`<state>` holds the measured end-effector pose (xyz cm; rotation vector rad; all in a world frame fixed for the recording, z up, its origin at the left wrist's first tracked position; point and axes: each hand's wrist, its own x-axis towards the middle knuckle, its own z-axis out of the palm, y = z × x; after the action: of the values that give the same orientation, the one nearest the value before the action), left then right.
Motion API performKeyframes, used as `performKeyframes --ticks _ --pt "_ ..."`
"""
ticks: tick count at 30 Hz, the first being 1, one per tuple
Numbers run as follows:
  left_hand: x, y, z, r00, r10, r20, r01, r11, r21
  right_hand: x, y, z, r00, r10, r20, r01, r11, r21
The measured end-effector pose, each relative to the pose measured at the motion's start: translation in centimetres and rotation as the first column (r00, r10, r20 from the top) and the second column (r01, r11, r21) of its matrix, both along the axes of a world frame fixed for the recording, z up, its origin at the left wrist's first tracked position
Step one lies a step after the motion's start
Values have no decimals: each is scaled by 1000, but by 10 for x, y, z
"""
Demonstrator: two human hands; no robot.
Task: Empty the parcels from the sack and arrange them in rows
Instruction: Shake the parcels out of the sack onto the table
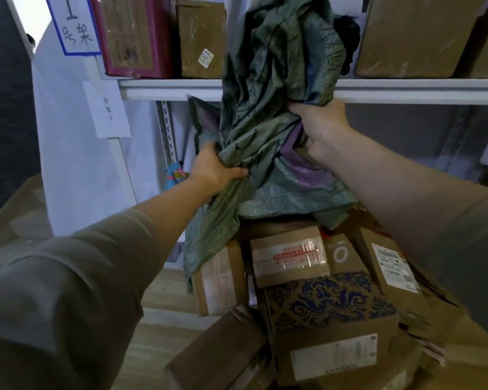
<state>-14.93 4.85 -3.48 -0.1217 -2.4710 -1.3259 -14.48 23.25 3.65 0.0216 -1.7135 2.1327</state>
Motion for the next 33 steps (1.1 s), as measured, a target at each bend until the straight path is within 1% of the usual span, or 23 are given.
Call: performKeyframes --ticks 2,5,7,10,11,12,14,15,18,21,22,23,25,27,29,31,33 --pt "1 -8 -12 990 -57 131 65 996 -62 1 -1 -10 1000 15 27 -16 999 36" --pt "2 -21 -33 958 -48 282 78 992 -96 1 -6 -22 999 18 35 -21 997 73" --pt "0 -25 -36 950 -76 303 87 996 -24 2 -11 -22 1000 9 0 -9 996 91" --pt "2 -28 -33 978 -57 199 36 993 109 1 -18 -20 998 -32 -52 36 995 90" --pt "4 -31 -38 980 -38 193 12 991 134 0 -18 -23 997 -54 -50 60 992 109" --pt "7 -33 -44 976 -28 218 -2 991 136 -1 -16 -26 997 -75 -35 79 987 137" --pt "13 -38 -63 941 -36 336 2 995 102 -2 -10 -34 992 -123 15 118 977 180" --pt "14 -39 -71 930 -33 366 3 997 81 -3 -5 -37 989 -143 29 136 973 185" --pt "9 -40 -82 922 -29 385 -2 997 81 -3 5 -40 981 -181 70 168 971 169" --pt "5 -40 -88 890 -80 450 -3 983 182 -1 6 -41 973 -206 107 184 966 184" --pt "4 -41 -94 877 -80 474 -15 981 194 -1 5 -42 971 -211 115 189 966 176" --pt "5 -43 -102 860 -63 506 -33 983 178 -2 5 -43 969 -213 124 191 967 167" --pt "4 -48 -118 824 -26 567 -26 996 83 -2 7 -47 967 -213 142 194 972 135" --pt "1 -52 -131 820 -20 572 17 1000 11 -2 10 -51 966 -209 150 194 975 110" --pt "-1 -54 -134 838 35 544 -26 999 -24 -3 11 -53 969 -201 144 184 976 120" --pt "-5 -55 -132 862 118 493 -121 992 -27 -4 12 -56 965 -223 137 198 965 174" --pt "-10 -55 -131 894 162 417 -183 983 10 -5 14 -56 959 -272 83 238 926 293"
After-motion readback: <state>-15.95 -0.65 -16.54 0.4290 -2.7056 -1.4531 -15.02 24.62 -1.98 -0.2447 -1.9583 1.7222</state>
